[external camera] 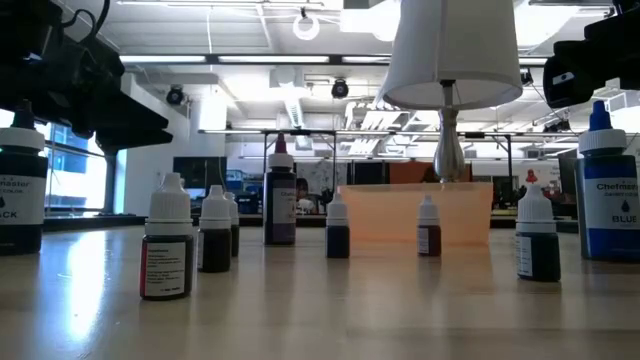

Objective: Pick & Place food coloring

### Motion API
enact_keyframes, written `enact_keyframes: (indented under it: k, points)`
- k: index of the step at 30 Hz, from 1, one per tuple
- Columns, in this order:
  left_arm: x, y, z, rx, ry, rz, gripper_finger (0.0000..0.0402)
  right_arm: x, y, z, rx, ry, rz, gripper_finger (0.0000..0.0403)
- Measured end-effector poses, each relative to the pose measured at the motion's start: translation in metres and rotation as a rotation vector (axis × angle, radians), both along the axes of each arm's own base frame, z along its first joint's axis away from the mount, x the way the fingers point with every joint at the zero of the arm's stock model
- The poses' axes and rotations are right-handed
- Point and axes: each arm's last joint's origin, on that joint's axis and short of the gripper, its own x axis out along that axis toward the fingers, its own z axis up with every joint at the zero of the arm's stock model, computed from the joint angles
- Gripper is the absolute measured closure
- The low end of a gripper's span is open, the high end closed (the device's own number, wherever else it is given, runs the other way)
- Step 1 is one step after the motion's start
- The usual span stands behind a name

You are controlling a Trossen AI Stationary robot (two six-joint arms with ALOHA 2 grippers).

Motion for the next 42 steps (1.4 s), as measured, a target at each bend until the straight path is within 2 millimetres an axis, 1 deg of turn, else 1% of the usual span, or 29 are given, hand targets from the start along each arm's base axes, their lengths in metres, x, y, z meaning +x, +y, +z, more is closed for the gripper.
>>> enact_keyframes:
  k: [30,39,42]
  points:
    - [0.0,0.0,0.0,0.0,0.0,0.0,0.0188,0.0,0.0,0.0001,0.001,0.0,0.0,0.0279]
    - [0.0,0.0,0.0001,0.0,-0.001,0.0,0.0188,-0.0001,-0.0001,0.0027,-0.149,-0.069,-0.01,0.0279]
    - [0.0,0.0,0.0001,0.0,-0.001,0.0,0.0188,-0.0004,-0.0003,0.0062,-0.147,-0.105,-0.015,0.0279]
